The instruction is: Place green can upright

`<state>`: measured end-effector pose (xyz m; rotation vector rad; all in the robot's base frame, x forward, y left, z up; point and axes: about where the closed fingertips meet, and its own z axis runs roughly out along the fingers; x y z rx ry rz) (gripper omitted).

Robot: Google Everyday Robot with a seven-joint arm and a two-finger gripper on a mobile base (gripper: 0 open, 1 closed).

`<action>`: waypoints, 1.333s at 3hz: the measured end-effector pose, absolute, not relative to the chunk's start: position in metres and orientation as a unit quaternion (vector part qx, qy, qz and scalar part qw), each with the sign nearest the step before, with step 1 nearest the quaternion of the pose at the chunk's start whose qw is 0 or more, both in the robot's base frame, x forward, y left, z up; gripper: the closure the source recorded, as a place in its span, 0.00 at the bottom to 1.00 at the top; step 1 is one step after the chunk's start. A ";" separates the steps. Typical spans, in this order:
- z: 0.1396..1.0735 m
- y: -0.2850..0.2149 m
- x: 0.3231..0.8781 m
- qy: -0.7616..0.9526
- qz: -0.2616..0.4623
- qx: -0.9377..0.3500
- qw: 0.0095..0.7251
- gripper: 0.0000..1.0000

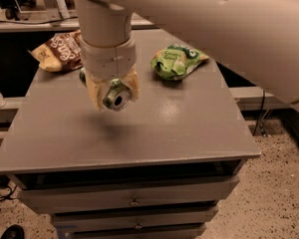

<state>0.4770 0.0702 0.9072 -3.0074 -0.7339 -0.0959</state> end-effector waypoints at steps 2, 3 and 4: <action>0.922 0.052 0.459 -0.163 -0.044 -0.977 0.126 1.00; 0.922 0.053 0.459 -0.165 -0.045 -0.978 0.123 1.00; 0.919 0.055 0.460 -0.164 -0.028 -0.972 0.166 1.00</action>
Offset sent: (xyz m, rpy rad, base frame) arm -0.0129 -0.0138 0.0093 0.1325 0.0156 -0.0970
